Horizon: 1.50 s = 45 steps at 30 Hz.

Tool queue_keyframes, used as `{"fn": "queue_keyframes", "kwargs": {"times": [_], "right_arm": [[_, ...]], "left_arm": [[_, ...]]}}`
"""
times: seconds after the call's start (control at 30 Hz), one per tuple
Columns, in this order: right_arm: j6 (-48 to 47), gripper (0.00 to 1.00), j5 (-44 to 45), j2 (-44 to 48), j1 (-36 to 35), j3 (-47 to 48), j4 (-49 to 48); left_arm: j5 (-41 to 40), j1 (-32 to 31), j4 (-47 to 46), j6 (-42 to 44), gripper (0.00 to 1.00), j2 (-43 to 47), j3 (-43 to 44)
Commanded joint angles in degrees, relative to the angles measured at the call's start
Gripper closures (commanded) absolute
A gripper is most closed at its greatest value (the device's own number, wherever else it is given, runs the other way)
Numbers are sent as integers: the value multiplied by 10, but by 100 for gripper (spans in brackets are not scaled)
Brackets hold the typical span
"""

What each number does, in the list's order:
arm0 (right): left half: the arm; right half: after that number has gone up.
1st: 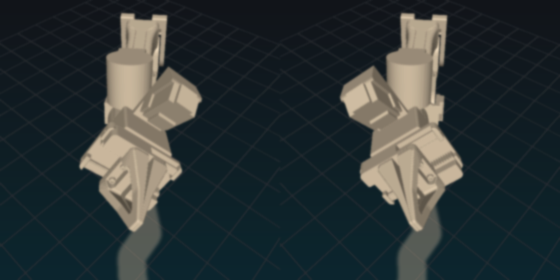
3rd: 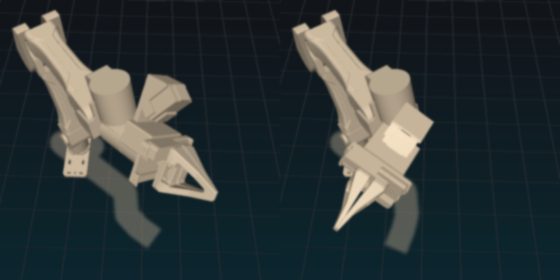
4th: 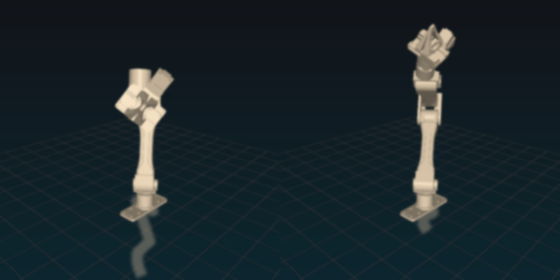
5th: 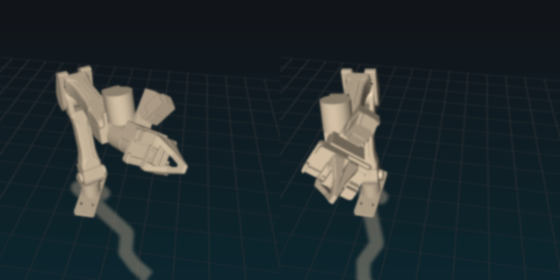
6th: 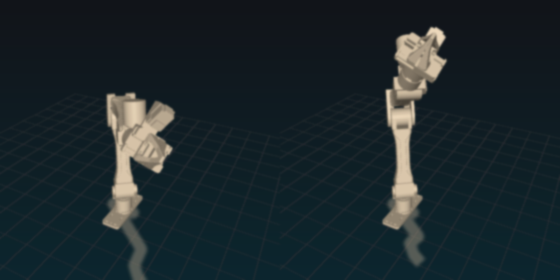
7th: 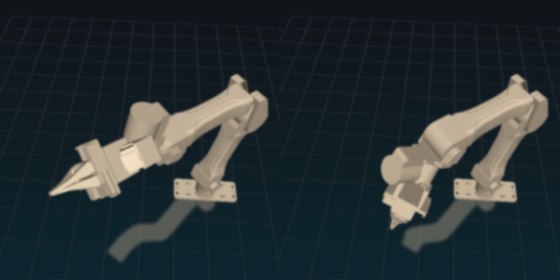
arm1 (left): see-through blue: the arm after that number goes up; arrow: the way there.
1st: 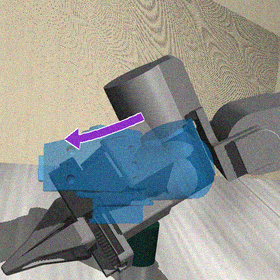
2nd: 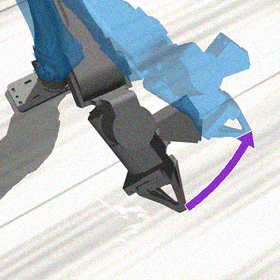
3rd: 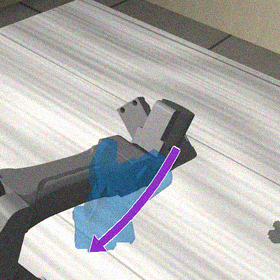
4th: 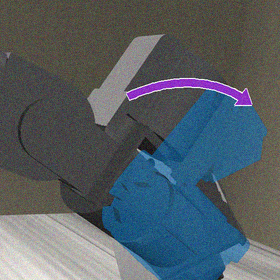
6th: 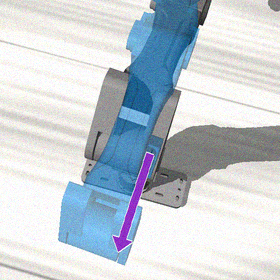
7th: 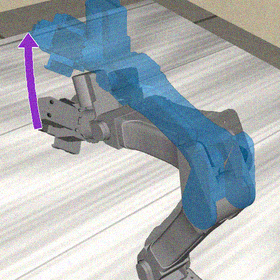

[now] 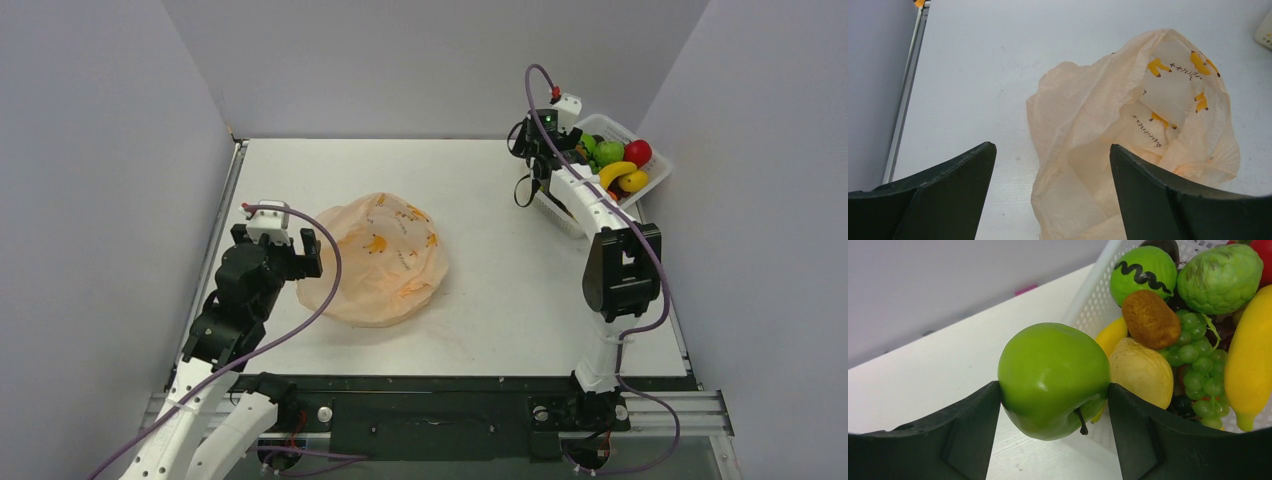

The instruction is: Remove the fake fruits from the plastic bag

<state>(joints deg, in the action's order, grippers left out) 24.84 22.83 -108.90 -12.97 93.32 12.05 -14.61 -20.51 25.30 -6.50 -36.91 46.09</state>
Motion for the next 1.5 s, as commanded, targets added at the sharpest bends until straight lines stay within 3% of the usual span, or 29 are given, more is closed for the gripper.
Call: {"fn": "queue_keyframes", "kwargs": {"times": [0.0, 0.1, 0.23, 0.37, 0.5, 0.77, 1.47], "right_arm": [[9, 100, -15, -30, 20, 81, 99], [6, 94, -6, -35, 22, 80, 108], [-2, 78, -9, -37, 22, 60, 108], [-18, 46, -1, -47, 23, 51, 108], [-40, 30, 6, -45, 21, 49, 110], [-61, 22, 19, -43, 17, 80, 124], [-94, 21, 90, -8, -31, 84, 136]], "left_arm": [[-6, 4, -39, 9, 17, 0, -1], [-4, 4, -37, 10, 17, -8, 1], [-1, 4, -37, 11, 17, -12, 1], [1, 4, -36, 11, 17, -14, -1], [2, 4, -35, 11, 17, -19, -1], [4, 4, -32, 11, 17, -25, -1], [7, 2, -24, 11, 16, -31, -1]]}}
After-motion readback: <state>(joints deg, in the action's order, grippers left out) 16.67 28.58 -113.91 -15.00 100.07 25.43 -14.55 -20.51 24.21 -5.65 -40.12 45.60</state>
